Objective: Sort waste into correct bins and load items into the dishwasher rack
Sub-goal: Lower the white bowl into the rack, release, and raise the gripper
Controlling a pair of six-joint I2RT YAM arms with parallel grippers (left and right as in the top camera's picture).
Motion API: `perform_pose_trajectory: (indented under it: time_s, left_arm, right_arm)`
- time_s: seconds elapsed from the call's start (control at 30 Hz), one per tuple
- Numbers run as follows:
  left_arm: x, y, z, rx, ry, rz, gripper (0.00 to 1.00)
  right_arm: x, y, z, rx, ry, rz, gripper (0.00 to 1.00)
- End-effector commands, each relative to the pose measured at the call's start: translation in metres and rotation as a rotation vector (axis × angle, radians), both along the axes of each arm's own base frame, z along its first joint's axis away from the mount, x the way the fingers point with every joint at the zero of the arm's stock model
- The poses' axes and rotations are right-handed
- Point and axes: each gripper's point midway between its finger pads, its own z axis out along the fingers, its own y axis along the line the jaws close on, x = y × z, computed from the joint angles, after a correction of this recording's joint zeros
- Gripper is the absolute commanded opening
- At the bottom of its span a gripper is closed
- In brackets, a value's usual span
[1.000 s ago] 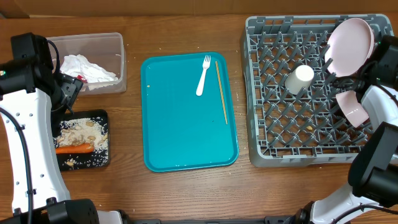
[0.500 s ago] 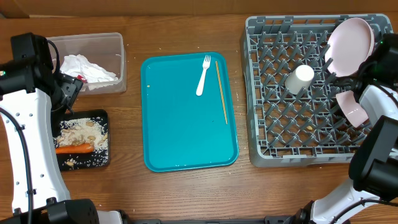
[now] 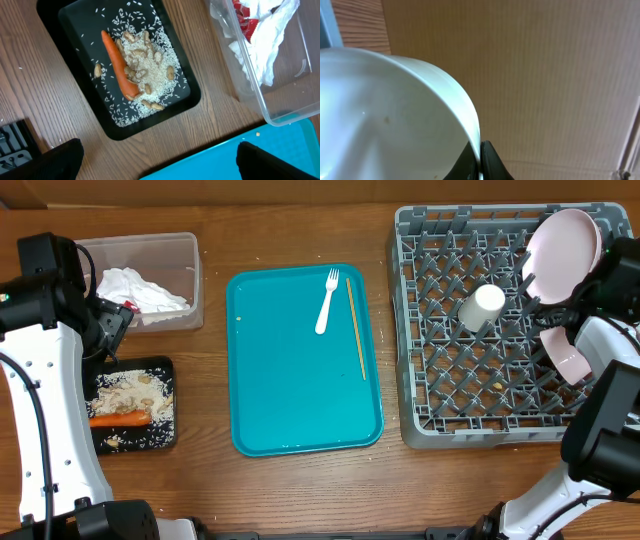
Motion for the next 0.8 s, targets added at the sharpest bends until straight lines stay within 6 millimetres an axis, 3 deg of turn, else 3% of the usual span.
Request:
perform_pose_trajectory:
  time_s: [0.0, 0.13, 0.37, 0.53, 0.77]
  left_arm:
    - [-0.001, 0.003, -0.001, 0.005, 0.005, 0.023, 1.0]
    - [-0.001, 0.003, -0.001, 0.005, 0.005, 0.023, 1.0]
    - [-0.001, 0.003, -0.001, 0.005, 0.005, 0.023, 1.0]
    - [-0.001, 0.003, -0.001, 0.005, 0.005, 0.023, 1.0]
    - [-0.001, 0.003, -0.001, 0.005, 0.005, 0.023, 1.0]
  right_arm:
    - [0.002, 0.003, -0.014, 0.008, 0.005, -0.02, 0.04]
    - [0.0, 0.002, -0.024, 0.01, 0.014, -0.045, 0.04]
    - [0.005, 0.01, -0.018, 0.004, -0.204, -0.083, 0.05]
    - [-0.019, 0.01, 0.003, -0.088, -0.484, -0.26, 0.27]
    - [-0.046, 0.021, 0.028, -0.192, -0.645, -0.404, 0.48]
